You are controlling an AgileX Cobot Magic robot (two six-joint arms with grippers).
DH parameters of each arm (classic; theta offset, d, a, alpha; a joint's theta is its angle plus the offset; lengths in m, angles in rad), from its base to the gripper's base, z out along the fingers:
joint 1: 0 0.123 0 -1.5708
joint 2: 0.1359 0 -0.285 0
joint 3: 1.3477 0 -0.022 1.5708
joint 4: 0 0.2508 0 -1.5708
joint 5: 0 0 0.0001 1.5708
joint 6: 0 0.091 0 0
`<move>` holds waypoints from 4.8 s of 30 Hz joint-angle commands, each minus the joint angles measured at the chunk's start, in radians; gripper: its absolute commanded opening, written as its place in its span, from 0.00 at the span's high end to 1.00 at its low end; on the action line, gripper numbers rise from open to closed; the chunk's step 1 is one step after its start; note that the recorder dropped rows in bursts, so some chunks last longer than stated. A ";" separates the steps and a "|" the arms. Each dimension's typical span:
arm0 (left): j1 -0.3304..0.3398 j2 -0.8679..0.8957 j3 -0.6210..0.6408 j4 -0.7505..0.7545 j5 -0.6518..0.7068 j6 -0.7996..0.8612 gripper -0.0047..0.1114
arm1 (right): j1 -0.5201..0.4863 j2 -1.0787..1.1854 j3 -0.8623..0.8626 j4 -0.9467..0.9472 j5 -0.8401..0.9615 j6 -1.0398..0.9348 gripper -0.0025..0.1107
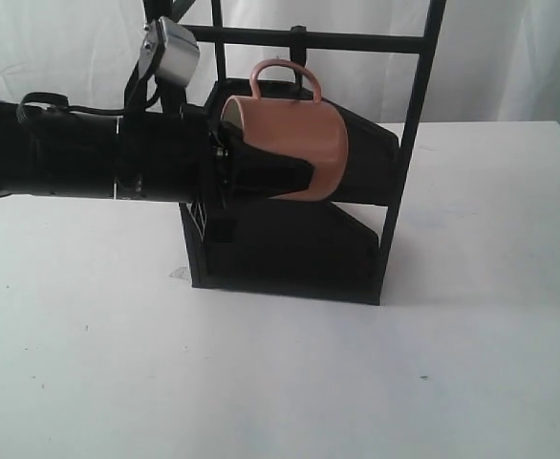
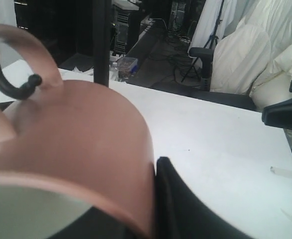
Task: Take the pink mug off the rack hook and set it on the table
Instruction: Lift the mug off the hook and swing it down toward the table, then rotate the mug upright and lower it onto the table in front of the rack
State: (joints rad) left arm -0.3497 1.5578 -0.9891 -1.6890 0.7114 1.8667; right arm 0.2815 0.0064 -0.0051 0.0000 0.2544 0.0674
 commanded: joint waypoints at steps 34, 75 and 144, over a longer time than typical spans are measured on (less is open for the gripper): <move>-0.302 0.031 -0.145 1.592 0.053 -1.312 0.96 | -0.003 -0.006 0.005 0.000 -0.009 0.016 0.98; -0.302 0.247 -0.281 1.534 -0.005 -1.345 0.96 | -0.003 -0.006 0.005 0.000 -0.009 0.016 0.98; -0.302 0.190 -0.281 1.548 0.078 -1.397 0.54 | -0.003 -0.006 0.005 0.000 -0.009 0.016 0.98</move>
State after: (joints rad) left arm -0.6484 1.7724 -1.2756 -0.1350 0.7525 0.4800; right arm 0.2815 0.0064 -0.0051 0.0000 0.2544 0.0837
